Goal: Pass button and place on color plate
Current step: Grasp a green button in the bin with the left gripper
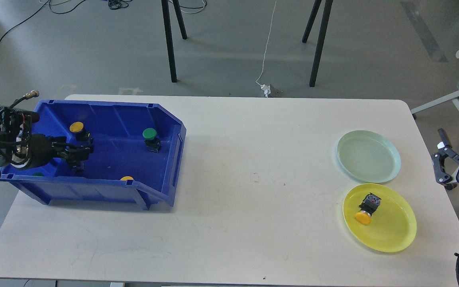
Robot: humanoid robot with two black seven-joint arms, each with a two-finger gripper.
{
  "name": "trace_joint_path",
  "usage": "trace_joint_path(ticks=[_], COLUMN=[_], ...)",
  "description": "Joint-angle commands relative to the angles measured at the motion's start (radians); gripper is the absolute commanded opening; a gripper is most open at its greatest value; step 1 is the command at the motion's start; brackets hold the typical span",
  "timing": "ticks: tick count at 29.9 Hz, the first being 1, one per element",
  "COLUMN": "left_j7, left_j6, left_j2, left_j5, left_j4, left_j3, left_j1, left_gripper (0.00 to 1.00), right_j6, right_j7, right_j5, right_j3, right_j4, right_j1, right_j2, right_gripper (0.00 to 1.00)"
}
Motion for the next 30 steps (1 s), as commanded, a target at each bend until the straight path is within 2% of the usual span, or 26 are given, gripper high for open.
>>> trace_joint_path(ticks=[1,10,20,30], left_j7=[0.0,0.0,0.0,0.0], left_j6=[-0.011,-0.041,-0.057,-0.057], left_j2=[-0.006,-0.014,-0.017,-0.06], left_j5=[0.0,0.0,0.0,-0.002], left_j4=[0.024,0.047,0.05,0.119], left_j3=[0.009,0.009,0.01,0.012], left_j1=[-0.001,-0.001,0.0,0.016], left_gripper=[0.94,0.94,0.94,0.93], right_j6=[0.037,0.109,0.117,0.12], right_j7=[0.0,0.0,0.0,0.0], right_j5=[0.006,0.006,0.006,0.006], right_j3=[0.023,0.029,0.03,0.03], right_j4=[0.003,0.003,0.003,0.003], right_j1=[0.025,-0.005,-0.009,-0.015], right_j2=[0.006,0.034,0.034,0.035], right_gripper=[0.69,0.7,0.7,0.7])
